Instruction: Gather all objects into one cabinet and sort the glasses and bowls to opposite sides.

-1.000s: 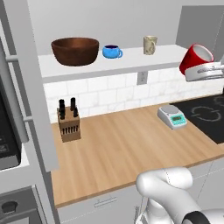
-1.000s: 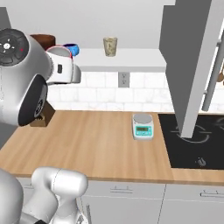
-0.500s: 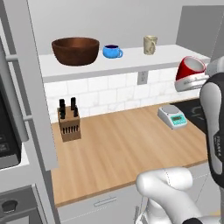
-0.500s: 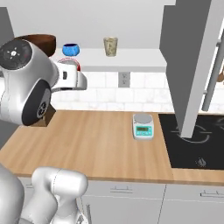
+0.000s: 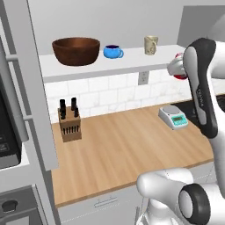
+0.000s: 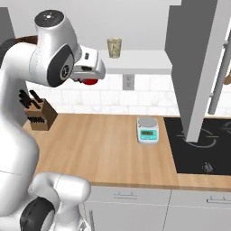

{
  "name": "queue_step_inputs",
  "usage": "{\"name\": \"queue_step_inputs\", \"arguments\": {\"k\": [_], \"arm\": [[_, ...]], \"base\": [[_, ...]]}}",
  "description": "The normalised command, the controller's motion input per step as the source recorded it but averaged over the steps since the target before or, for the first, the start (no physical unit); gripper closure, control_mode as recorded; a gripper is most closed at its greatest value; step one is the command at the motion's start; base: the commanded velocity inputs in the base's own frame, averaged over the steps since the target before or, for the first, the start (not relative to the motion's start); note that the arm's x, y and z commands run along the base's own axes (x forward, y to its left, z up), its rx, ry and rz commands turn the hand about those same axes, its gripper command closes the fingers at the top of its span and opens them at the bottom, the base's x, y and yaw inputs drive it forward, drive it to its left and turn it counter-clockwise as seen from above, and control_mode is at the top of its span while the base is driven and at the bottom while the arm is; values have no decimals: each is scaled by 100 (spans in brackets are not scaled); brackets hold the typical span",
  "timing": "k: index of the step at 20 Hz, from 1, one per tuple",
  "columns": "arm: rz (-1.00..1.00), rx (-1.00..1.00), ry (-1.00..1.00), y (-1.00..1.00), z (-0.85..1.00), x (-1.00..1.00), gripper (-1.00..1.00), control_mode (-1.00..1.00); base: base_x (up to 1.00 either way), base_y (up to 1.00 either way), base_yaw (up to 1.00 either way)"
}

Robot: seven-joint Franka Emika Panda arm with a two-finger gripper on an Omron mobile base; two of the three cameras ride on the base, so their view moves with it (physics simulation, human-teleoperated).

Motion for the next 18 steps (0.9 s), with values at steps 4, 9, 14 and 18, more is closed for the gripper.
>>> {"name": "queue_step_inputs", "arguments": {"k": [4, 9, 14, 18], "arm": [[-4, -2, 6, -45, -1, 28, 100, -100], [0, -1, -3, -51, -4, 19, 100, -100], [0, 0, -12, -17, -17, 49, 100, -100], [0, -1, -13, -10, -19, 55, 100, -100]], "base": [[0, 0, 0], [0, 0, 0], [0, 0, 0], [0, 0, 0]]}}
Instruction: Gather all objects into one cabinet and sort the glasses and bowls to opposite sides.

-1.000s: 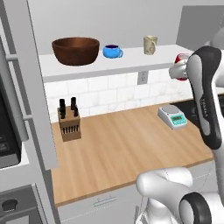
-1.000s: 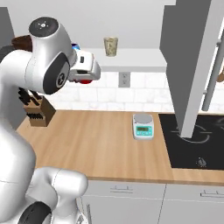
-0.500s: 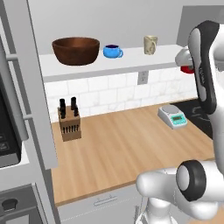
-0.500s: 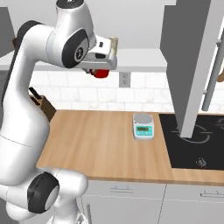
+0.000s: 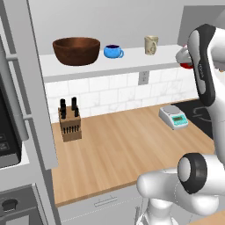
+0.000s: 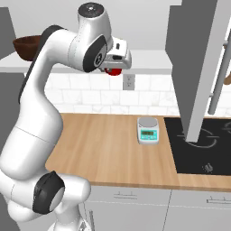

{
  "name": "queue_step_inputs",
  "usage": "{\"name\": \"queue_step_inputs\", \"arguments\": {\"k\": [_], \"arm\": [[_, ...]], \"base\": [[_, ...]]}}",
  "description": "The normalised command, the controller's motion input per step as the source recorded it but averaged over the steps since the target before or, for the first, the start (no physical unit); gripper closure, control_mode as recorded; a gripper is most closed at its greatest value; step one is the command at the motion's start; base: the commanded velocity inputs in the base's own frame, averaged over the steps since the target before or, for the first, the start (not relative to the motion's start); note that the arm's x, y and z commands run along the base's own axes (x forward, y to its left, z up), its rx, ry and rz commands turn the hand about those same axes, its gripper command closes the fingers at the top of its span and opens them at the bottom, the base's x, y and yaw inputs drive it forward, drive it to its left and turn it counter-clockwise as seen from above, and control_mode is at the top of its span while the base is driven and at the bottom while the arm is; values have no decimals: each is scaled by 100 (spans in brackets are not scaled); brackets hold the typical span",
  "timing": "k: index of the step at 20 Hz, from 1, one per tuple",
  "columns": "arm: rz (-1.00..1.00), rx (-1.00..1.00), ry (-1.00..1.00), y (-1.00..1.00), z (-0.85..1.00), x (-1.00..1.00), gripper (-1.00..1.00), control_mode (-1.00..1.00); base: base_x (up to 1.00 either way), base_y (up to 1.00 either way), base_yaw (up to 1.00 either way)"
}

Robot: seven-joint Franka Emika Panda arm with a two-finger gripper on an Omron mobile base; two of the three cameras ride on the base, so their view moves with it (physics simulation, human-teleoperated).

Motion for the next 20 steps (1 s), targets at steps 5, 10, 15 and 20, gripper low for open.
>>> {"name": "queue_step_inputs", "arguments": {"k": [5, 10, 15, 20], "arm": [[0, 0, -3, -19, -3, 74, 100, -100], [0, 0, 0, -26, 0, 74, 100, -100], [0, 0, 0, -36, 3, 52, 100, -100], [0, 0, 1, -29, 4, 62, 100, -100]], "base": [[0, 0, 0], [0, 0, 0], [0, 0, 0], [0, 0, 0]]}}
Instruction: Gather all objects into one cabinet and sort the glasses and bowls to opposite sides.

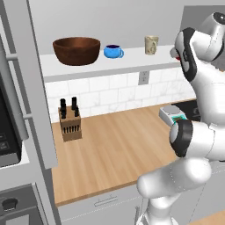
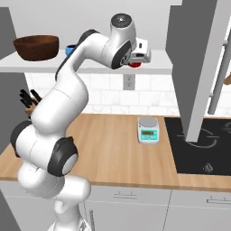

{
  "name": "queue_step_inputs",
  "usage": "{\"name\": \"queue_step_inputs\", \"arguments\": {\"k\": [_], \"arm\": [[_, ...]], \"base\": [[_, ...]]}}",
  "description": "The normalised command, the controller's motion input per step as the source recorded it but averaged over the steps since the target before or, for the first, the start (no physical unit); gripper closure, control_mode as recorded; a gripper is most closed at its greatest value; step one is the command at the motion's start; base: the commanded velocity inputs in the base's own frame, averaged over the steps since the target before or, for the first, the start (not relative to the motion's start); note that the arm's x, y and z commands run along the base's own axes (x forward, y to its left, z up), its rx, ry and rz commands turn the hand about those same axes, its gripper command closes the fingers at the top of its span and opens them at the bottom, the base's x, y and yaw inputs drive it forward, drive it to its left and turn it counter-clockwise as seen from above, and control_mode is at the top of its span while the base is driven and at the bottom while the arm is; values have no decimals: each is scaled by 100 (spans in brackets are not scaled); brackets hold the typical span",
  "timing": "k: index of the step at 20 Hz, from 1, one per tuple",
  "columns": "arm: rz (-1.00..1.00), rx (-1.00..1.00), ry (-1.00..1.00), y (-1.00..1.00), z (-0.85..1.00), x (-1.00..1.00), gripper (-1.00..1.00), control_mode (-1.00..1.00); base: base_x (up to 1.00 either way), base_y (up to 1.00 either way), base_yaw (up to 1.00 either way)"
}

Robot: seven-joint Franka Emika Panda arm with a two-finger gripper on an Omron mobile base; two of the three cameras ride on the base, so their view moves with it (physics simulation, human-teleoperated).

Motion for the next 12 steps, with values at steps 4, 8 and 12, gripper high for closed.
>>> {"name": "queue_step_inputs", "arguments": {"k": [4, 8, 12], "arm": [[0, 0, 5, -23, 11, 64, 100, -100], [0, 0, 4, -14, 10, 69, 100, -100], [0, 0, 7, -11, 8, 80, 100, -100]], "base": [[0, 0, 0], [0, 0, 0], [0, 0, 0]]}}
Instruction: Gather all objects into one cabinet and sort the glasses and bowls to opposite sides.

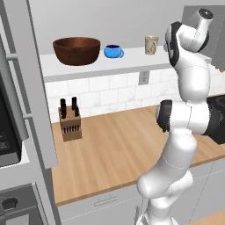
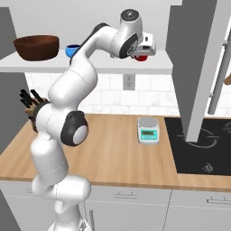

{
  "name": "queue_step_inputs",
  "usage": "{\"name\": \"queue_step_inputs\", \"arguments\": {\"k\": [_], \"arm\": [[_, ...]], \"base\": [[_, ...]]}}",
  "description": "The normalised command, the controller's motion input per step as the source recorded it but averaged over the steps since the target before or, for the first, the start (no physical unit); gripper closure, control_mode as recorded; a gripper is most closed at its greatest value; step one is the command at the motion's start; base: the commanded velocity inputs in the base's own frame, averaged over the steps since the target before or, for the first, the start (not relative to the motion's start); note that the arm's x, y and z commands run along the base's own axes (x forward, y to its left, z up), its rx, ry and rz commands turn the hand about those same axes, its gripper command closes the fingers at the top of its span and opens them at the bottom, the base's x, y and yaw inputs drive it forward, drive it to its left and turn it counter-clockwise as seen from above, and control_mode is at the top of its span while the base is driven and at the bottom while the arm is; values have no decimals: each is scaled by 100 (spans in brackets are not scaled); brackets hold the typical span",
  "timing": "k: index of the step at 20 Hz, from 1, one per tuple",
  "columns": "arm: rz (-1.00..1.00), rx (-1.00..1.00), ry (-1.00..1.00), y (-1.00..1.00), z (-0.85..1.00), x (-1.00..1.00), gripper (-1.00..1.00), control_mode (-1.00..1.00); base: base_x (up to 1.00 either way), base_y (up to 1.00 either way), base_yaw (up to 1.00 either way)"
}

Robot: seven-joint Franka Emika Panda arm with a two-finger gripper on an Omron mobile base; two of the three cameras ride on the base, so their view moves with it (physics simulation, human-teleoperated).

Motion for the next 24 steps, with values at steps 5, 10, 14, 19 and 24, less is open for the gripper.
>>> {"name": "queue_step_inputs", "arguments": {"k": [5, 10, 14, 19, 24], "arm": [[0, 0, 1, -16, 0, 70, 100, -100], [0, 0, 1, -26, 0, 52, 100, -100], [1, 0, 15, -22, -1, 45, 100, -100], [2, 0, 20, -18, -1, 44, 100, -100], [3, 0, 17, -22, -8, 42, -100, -100]], "base": [[0, 0, 0], [0, 0, 0], [0, 0, 0], [0, 0, 0], [0, 0, 0]]}}
